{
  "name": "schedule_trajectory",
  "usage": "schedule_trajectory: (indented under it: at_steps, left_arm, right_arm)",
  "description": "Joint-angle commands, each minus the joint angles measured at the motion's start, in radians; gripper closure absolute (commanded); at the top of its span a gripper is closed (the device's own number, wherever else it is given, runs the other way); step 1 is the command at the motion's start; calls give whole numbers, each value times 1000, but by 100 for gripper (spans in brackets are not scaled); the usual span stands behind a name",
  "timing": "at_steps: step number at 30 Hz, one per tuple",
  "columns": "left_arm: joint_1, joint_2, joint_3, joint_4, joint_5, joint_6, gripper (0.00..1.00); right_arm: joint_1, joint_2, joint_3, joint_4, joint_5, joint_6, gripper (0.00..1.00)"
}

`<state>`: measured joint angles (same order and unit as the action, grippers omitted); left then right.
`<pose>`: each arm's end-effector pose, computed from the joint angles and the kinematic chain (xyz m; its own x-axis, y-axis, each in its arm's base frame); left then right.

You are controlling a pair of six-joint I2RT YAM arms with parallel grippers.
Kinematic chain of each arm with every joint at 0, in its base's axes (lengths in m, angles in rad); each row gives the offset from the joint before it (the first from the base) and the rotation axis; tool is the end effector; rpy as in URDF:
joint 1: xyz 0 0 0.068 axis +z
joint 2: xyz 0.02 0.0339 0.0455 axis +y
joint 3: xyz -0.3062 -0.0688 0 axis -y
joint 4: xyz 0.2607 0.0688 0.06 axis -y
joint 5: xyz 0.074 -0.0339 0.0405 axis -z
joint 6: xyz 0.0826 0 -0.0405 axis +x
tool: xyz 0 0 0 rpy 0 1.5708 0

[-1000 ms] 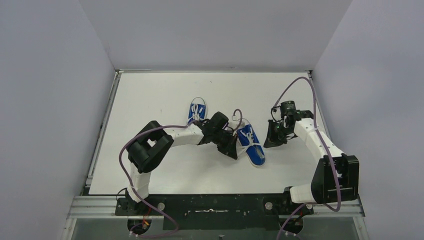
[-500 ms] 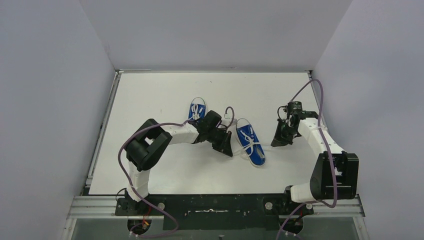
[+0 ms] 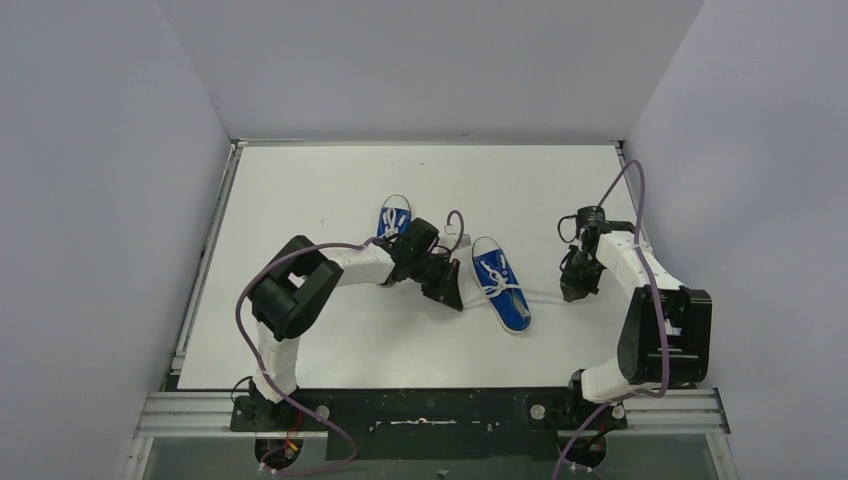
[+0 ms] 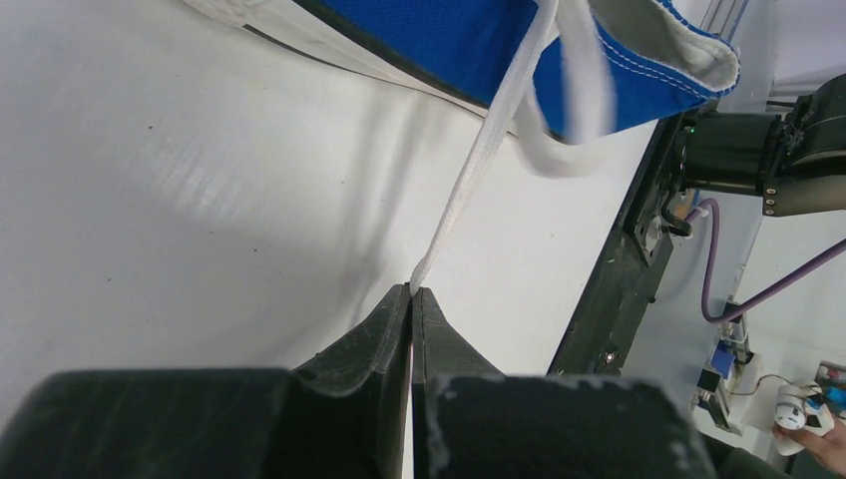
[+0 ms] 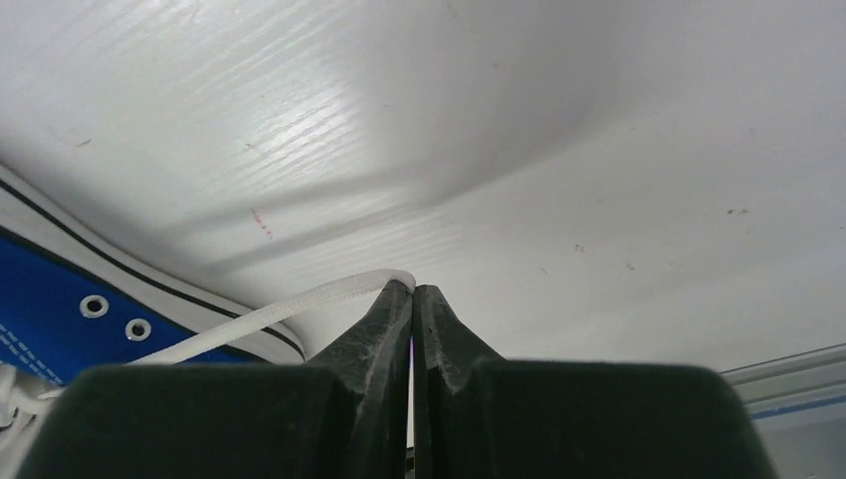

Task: Tie the shoes
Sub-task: Tie the shoelace on the shoe.

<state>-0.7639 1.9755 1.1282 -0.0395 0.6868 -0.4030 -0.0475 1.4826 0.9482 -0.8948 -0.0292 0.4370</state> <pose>0.2853 -0.3458 0.1324 -0.8381 0.3829 -0.3885 0.5387 0.4690 -0.6999 0.2698 -0.0104 0.1824 -0.8776 0.4652 -0.1156 0.4578 0.8849 0.0859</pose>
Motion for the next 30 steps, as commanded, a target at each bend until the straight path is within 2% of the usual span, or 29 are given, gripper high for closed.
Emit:
schedule_trajectory:
  at_steps: [1, 3, 5, 8, 10, 13, 16, 20, 26, 30]
  left_arm:
    - [5, 2, 11, 48, 45, 15, 100]
    - [5, 0, 14, 48, 46, 17, 100]
    - [6, -3, 20, 41, 47, 24, 99]
    - [8, -23, 16, -1, 32, 35, 77]
    - [16, -48, -1, 0, 26, 36, 68]
    - [31, -91, -39, 14, 16, 37, 61]
    - [49, -115, -67, 75, 30, 5, 59]
    - [53, -126, -86, 179, 50, -80, 57]
    - [50, -106, -187, 545, 47, -313, 54]
    - [41, -35, -195, 730, 44, -423, 53]
  right_arm:
    - [-10, 8, 23, -15, 128, 19, 100]
    - [-12, -1, 14, 6, 74, -12, 100]
    - [-1, -12, 26, 32, -14, -61, 81]
    - [67, -52, 74, 85, -108, -161, 56]
    - [149, -74, 117, 130, -155, -215, 48]
    - [263, -37, 189, 172, -192, -206, 49]
    - [349, 59, 264, 180, -204, -187, 53]
    - [430, 145, 328, 179, -142, -209, 50]
    - [489, 215, 355, 135, -60, -226, 51]
    - [508, 213, 328, 132, -22, -233, 52]
